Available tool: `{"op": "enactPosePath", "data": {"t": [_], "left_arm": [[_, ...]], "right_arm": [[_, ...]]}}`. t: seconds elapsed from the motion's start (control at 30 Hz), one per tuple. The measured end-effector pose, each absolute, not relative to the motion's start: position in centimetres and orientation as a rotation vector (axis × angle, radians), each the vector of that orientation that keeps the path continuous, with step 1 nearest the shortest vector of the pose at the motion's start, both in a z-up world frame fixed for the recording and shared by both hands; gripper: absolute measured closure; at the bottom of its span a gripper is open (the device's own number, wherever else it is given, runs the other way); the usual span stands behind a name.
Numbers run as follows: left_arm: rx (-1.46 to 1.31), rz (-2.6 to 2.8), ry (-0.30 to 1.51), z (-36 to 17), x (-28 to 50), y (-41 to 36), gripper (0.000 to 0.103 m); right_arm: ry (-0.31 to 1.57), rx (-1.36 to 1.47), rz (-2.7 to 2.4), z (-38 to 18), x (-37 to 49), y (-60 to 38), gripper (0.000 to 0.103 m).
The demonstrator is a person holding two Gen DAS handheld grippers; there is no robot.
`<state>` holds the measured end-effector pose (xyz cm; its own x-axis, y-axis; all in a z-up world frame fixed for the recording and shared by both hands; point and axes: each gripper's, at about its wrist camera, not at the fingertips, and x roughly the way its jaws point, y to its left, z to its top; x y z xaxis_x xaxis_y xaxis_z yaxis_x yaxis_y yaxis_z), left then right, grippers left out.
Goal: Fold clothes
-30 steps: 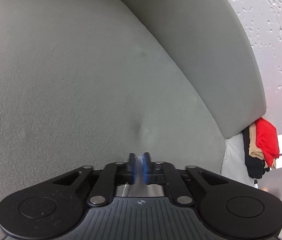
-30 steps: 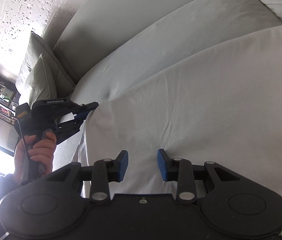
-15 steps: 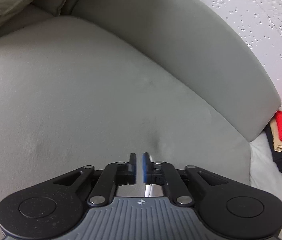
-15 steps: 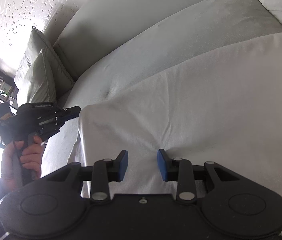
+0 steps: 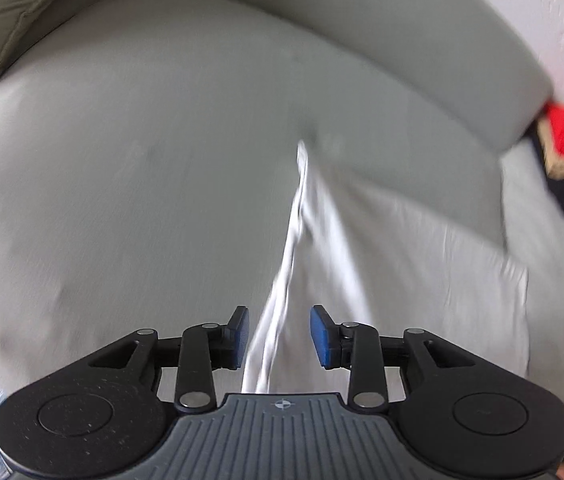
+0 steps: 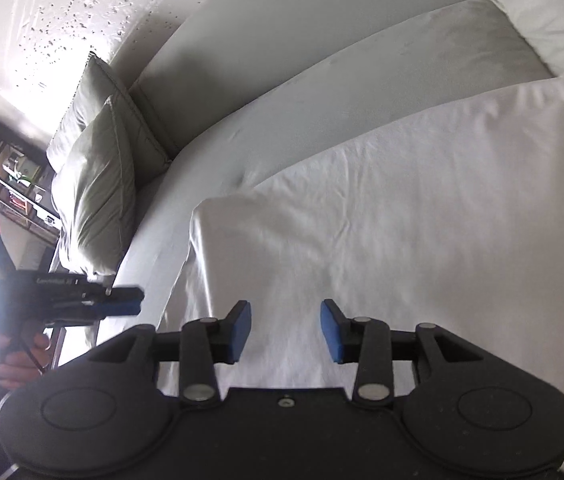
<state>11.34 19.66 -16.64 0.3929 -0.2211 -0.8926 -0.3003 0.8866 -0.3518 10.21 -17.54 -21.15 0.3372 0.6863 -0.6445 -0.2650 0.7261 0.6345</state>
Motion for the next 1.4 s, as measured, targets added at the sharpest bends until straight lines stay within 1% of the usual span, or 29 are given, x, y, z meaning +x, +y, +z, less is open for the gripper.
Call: {"op": "enactPosePath", "data": {"t": [0.07,0.23,0.3,0.33,0.37,0.43,0.5,0.57,0.77,0.87,1.0,1.07,1.13,1.17,1.23,1.27,1.3,1.33,1.37,1.4], "left_arm": [[-0.475,0.057,1.227,-16.5,10.0,18.7,0.071],[-0.481,0.098,1.258,-17.4,8.2,19.3,0.072],[-0.494,0.11,1.266,-17.9,8.0,19.4,0.078],[-0.5,0.116,1.27,-18.1,7.9,19.5,0.085],[-0.517,0.116,1.274,-18.1,7.6,19.8,0.089],[-0.555,0.113,1.283,-18.1,6.9,20.7,0.091],[-0.561,0.117,1.283,-18.0,6.5,20.7,0.092],[-0.558,0.128,1.273,-17.9,6.2,20.6,0.102],[-0.459,0.21,1.186,-15.3,4.6,19.2,0.101],[-0.462,0.252,1.25,-16.3,4.9,19.6,0.101],[-0.487,0.303,1.331,-17.7,5.9,20.1,0.098],[-0.427,0.337,1.321,-17.1,6.0,19.6,0.087],[-0.257,0.396,1.23,-15.1,5.6,18.1,0.086],[-0.179,0.41,1.174,-14.2,5.6,17.3,0.084],[-0.115,0.357,1.054,-12.7,5.6,16.1,0.084],[-0.113,0.311,1.016,-12.2,5.8,15.6,0.085],[-0.124,0.26,0.998,-12.1,6.3,15.1,0.087],[-0.136,0.21,0.983,-12.1,6.8,14.6,0.092],[-0.141,0.163,0.975,-12.4,7.6,14.0,0.093],[-0.137,0.127,0.978,-13.0,8.6,13.4,0.093]], "right_arm": [[1.056,0.462,0.637,-21.0,9.5,-18.5,0.062],[1.039,0.449,0.578,-21.2,8.1,-20.7,0.062],[1.026,0.43,0.546,-21.5,8.0,-21.2,0.062],[1.026,0.43,0.536,-21.7,8.1,-21.5,0.062],[1.029,0.433,0.528,-22.0,8.2,-21.7,0.062],[1.03,0.456,0.531,-22.5,8.4,-22.3,0.062],[1.031,0.468,0.536,-22.7,8.5,-22.5,0.062],[1.032,0.467,0.536,-22.8,8.5,-22.5,0.061],[1.03,0.447,0.536,-22.9,8.6,-22.3,0.061],[1.031,0.434,0.532,-22.9,8.6,-22.1,0.061],[1.037,0.4,0.538,-22.6,8.8,-21.8,0.059],[1.037,0.39,0.549,-22.3,8.7,-21.8,0.056],[1.022,0.412,0.554,-21.7,8.5,-22.6,0.052],[1.005,0.434,0.558,-21.3,8.4,-23.2,0.051],[0.961,0.48,0.544,-20.8,8.4,-24.9,0.051],[0.933,0.499,0.522,-20.5,8.5,-25.8,0.052],[0.904,0.506,0.483,-20.3,8.8,-26.7,0.062],[0.874,0.507,0.436,-20.1,9.1,-27.7,0.082],[0.856,0.521,0.391,-20.1,9.7,-28.6,0.089],[0.844,0.541,0.348,-20.2,10.3,-29.5,0.09]]}}
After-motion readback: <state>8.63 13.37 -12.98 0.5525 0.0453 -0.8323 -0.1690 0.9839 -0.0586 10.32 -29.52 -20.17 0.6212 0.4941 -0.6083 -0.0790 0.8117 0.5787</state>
